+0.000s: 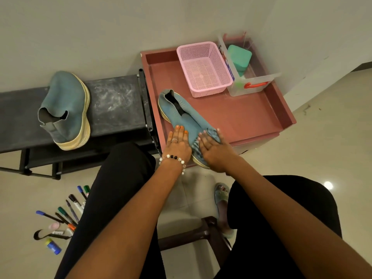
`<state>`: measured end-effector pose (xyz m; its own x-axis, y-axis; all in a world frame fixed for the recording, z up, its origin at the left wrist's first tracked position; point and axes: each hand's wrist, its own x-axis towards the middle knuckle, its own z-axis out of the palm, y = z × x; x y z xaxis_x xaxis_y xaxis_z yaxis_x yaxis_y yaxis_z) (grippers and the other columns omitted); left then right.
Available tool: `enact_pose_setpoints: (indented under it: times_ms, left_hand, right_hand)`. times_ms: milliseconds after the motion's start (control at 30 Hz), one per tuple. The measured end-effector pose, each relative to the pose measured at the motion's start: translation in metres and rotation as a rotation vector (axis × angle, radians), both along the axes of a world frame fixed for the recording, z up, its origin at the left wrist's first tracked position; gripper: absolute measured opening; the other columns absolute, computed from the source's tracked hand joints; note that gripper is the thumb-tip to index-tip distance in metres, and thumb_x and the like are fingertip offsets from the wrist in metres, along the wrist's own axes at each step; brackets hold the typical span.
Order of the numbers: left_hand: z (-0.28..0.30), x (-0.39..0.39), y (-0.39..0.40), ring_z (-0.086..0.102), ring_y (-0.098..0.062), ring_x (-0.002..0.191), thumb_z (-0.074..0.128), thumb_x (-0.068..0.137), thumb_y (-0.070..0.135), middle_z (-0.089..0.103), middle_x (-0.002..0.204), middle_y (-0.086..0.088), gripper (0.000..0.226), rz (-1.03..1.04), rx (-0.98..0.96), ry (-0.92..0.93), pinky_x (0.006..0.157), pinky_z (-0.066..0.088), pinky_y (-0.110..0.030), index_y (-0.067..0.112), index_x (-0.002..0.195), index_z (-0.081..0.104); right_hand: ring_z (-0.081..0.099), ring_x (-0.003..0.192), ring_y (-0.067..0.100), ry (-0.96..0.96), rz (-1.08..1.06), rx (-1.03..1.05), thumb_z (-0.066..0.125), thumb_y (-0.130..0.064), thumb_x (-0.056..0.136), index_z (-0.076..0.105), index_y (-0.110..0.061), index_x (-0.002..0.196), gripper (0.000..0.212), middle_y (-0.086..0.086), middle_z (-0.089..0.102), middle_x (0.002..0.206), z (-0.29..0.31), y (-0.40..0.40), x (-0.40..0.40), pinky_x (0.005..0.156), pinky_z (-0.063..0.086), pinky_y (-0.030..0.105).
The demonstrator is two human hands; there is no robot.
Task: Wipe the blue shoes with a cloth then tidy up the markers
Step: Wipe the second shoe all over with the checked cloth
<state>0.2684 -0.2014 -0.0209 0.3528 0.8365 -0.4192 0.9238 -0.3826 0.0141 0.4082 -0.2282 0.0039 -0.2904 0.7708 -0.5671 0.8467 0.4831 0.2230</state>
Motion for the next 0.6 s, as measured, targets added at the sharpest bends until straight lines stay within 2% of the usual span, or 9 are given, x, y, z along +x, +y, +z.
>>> enact_pose_setpoints:
  times_ms: [67, 233, 367, 500, 600]
  left_hand:
    - [0.0, -0.002, 0.001, -0.01, -0.034, 0.146, 0.017, 0.102, 0.008, -0.01, 0.157, -0.02, 0.053, -0.02, 0.001, 0.003, 0.117, -0.003, -0.044, -0.004, 0.148, -0.005]
    - [0.0, -0.004, 0.002, -0.01, -0.033, 0.146, 0.019, 0.102, 0.009, -0.009, 0.157, -0.021, 0.053, -0.035, 0.006, 0.003, 0.117, -0.002, -0.044, -0.005, 0.148, -0.003]
    - [-0.001, -0.003, 0.001, -0.01, -0.033, 0.146, 0.018, 0.103, 0.009, -0.01, 0.157, -0.02, 0.052, -0.041, 0.015, 0.013, 0.118, -0.002, -0.044, -0.005, 0.148, -0.003]
    - [-0.001, -0.001, 0.0, -0.009, -0.034, 0.146, 0.018, 0.102, 0.009, -0.008, 0.157, -0.021, 0.053, -0.023, 0.02, 0.019, 0.118, -0.001, -0.044, -0.005, 0.148, -0.004]
    - [0.0, 0.001, 0.0, -0.01, -0.033, 0.146, 0.018, 0.102, 0.01, -0.009, 0.157, -0.02, 0.054, -0.009, 0.007, 0.032, 0.118, -0.003, -0.044, -0.004, 0.148, -0.005]
  right_hand:
    - [-0.008, 0.146, 0.028, -0.007, 0.01, 0.062, 0.013, -0.027, 0.102, 0.0, 0.0, 0.149, 0.055, 0.018, -0.005, 0.157, -0.003, 0.024, -0.007, 0.112, -0.01, 0.06]
    - [-0.007, 0.146, 0.026, -0.045, 0.077, 0.126, 0.014, -0.024, 0.102, 0.0, 0.001, 0.149, 0.055, 0.019, -0.006, 0.157, -0.006, 0.056, -0.014, 0.113, -0.007, 0.06]
    - [-0.005, 0.146, 0.028, 0.005, 0.112, 0.109, 0.017, -0.023, 0.102, 0.003, 0.002, 0.149, 0.055, 0.022, -0.003, 0.156, -0.007, 0.035, -0.005, 0.113, -0.01, 0.058]
    - [-0.003, 0.146, 0.029, 0.053, 0.119, 0.007, 0.032, -0.015, 0.096, 0.003, 0.002, 0.148, 0.062, 0.023, -0.002, 0.156, -0.005, -0.003, 0.013, 0.112, -0.012, 0.054]
    - [-0.003, 0.147, 0.028, 0.116, 0.049, -0.076, 0.039, -0.007, 0.089, 0.003, 0.001, 0.149, 0.07, 0.02, -0.002, 0.157, 0.002, -0.028, 0.019, 0.115, -0.009, 0.047]
